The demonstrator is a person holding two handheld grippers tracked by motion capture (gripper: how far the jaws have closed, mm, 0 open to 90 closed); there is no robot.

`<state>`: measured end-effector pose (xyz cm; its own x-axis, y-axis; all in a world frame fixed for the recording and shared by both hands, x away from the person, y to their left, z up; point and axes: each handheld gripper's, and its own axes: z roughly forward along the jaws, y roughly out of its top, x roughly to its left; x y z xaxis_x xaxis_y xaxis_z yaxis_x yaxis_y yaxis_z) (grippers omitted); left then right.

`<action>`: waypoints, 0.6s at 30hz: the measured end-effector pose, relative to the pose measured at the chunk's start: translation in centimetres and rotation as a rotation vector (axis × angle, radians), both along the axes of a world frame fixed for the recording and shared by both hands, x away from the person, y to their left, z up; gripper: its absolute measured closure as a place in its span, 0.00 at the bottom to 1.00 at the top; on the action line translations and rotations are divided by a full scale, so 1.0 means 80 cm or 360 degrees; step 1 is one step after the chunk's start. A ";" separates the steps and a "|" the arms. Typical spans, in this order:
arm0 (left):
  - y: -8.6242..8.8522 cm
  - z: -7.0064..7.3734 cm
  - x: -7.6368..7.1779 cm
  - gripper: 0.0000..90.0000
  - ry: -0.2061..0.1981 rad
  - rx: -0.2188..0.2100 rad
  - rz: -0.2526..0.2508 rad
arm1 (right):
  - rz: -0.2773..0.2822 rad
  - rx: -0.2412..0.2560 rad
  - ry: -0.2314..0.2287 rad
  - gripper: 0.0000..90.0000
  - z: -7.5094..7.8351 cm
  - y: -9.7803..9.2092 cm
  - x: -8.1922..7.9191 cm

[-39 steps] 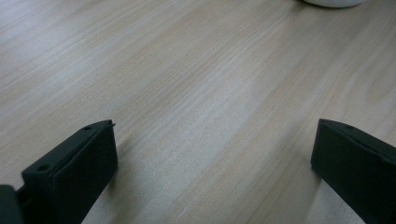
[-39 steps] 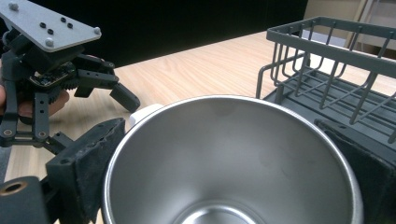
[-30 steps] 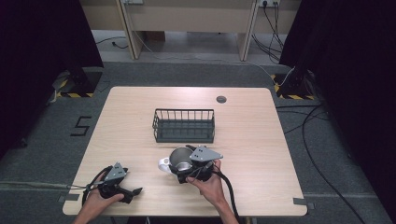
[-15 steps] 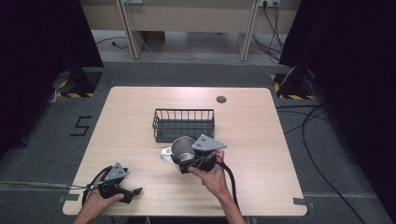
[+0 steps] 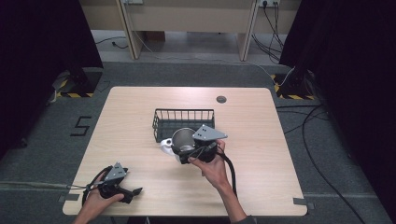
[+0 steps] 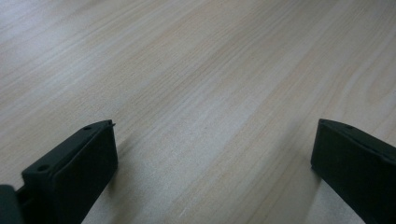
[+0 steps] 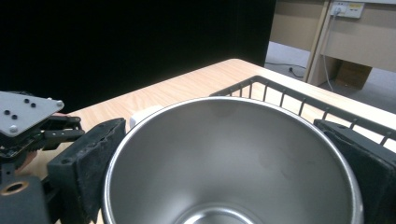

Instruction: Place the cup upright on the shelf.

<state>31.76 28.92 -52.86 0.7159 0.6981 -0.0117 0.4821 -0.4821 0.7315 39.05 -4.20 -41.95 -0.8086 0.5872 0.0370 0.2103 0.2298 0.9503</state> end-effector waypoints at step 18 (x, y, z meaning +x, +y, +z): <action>0.000 0.000 0.000 0.00 -0.0002 -0.0005 0.0003 | -0.0032 -0.0006 -0.0001 0.07 0.029 0.000 0.021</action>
